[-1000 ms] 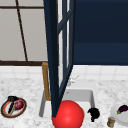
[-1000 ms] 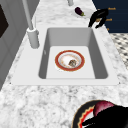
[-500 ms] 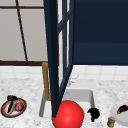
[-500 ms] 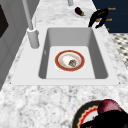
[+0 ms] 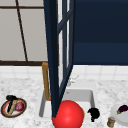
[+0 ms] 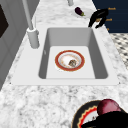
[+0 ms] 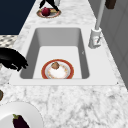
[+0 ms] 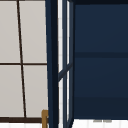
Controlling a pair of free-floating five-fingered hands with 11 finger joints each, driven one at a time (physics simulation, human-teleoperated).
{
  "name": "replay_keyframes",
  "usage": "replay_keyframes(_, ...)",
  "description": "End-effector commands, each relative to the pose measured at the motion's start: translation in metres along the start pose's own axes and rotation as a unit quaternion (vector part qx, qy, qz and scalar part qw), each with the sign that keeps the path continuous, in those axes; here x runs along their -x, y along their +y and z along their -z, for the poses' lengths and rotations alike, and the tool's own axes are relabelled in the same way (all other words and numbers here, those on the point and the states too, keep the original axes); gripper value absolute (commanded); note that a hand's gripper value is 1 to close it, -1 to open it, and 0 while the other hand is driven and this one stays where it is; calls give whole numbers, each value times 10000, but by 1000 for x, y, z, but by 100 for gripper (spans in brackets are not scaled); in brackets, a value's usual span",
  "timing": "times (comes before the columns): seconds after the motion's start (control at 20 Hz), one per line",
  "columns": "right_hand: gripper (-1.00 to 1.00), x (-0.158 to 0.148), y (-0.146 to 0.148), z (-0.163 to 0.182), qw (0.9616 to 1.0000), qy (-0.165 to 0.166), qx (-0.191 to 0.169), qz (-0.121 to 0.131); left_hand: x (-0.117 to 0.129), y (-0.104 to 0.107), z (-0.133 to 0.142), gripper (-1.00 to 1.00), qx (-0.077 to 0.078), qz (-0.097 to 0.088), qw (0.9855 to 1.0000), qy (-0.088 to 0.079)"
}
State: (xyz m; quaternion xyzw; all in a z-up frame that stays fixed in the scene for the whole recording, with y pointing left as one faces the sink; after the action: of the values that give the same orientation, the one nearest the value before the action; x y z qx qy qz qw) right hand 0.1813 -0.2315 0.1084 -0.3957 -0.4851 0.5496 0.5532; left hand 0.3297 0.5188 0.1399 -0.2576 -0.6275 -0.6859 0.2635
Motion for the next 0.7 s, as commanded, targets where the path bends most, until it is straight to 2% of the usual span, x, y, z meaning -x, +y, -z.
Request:
replay_keyframes(0.0, 0, 0, 0, 0, 10000, 0, 0, 0, -7, 4, -1, -100, 325, 180, 9985, -405)
replay_keyframes(0.15, 0, 0, 0, 0, 10000, 0, 0, 0, -16, 14, -5, -100, 236, 292, 9981, -479)
replay_keyframes(0.3, 0, 0, 0, 0, 10000, 0, 0, 0, -22, 21, -5, -100, 261, 334, 9977, -532)
replay_keyframes(0.45, 0, 0, 0, 0, 10000, 0, 0, 0, -26, 23, -6, -100, 277, 418, 9973, -540)
replay_keyframes(0.65, 0, 0, 0, 0, 10000, 0, 0, 0, -31, 17, -5, -100, 279, 488, 9974, -443)
